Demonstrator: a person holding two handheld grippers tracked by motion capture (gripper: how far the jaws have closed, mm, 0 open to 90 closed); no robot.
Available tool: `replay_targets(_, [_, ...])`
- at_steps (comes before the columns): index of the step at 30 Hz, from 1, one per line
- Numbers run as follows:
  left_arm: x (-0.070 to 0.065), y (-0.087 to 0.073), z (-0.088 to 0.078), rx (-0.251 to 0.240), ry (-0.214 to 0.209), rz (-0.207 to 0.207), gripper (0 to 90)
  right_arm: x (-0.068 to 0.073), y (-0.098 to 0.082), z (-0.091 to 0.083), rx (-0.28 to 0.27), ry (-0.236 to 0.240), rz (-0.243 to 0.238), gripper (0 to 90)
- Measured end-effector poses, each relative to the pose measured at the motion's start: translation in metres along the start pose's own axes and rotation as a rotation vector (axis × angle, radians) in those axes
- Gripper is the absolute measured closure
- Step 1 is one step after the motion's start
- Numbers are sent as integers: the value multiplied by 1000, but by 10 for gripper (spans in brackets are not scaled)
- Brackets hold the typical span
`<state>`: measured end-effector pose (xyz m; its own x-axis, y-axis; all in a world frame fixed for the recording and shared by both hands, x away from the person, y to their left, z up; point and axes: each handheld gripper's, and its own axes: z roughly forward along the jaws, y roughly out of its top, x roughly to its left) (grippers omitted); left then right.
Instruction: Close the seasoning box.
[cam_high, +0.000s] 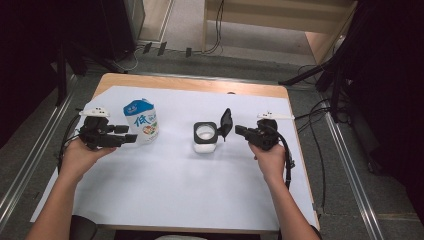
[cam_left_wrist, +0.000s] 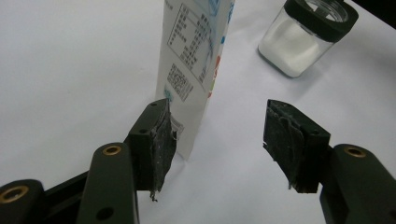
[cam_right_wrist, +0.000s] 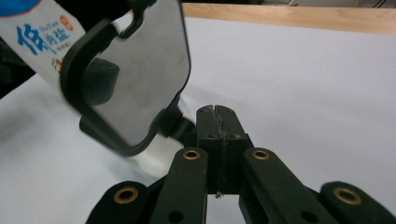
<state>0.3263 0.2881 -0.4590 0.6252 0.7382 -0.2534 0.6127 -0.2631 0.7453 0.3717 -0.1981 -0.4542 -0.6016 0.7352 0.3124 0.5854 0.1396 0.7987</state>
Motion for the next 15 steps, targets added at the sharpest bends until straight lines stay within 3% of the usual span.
replay_targets(7, [6,-4,1,0,4,-21,417,-7,17,10,-15,7,8,900])
replay_targets(15, [10,-7,1,-1,7,-25,424,-3,24,20,-20,39,1,900])
